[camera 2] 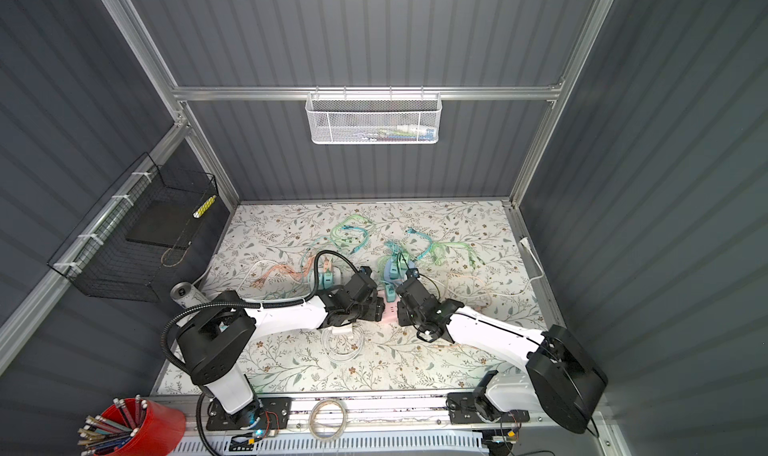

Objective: Pull the plug off the socket

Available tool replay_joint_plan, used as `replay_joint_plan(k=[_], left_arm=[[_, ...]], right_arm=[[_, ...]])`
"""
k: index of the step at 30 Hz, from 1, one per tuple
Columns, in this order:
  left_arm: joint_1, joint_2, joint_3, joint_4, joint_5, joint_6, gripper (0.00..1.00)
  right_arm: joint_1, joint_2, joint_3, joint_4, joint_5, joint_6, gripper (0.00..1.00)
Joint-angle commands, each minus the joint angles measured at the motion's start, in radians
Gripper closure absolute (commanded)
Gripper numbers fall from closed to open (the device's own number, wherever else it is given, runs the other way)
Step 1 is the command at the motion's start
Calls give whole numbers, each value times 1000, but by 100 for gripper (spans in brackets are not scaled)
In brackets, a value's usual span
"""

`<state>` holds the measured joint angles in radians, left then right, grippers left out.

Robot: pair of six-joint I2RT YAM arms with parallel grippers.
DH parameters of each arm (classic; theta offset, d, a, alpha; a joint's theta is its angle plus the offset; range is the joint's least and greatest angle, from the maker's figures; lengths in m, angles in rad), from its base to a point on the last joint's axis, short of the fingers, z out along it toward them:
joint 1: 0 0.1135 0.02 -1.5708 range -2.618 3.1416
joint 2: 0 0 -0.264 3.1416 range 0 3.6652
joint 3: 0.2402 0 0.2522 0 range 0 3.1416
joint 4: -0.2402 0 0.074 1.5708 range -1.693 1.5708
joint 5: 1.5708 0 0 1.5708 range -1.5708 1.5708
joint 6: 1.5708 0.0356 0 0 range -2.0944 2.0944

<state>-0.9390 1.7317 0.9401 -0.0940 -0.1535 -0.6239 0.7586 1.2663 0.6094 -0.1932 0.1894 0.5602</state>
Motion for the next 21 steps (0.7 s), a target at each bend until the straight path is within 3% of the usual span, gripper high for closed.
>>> replay_joint_plan(k=[1, 9, 21], left_arm=[[-9, 28, -57, -161, 26, 32, 24], [-9, -9, -35, -170, 37, 106, 22], [-10, -44, -57, -207, 22, 161, 22]], right_arm=[[-45, -46, -61, 85, -71, 20, 91], [-107, -89, -126, 112, -197, 23, 89], [-203, -115, -232, 175, -330, 139, 87]])
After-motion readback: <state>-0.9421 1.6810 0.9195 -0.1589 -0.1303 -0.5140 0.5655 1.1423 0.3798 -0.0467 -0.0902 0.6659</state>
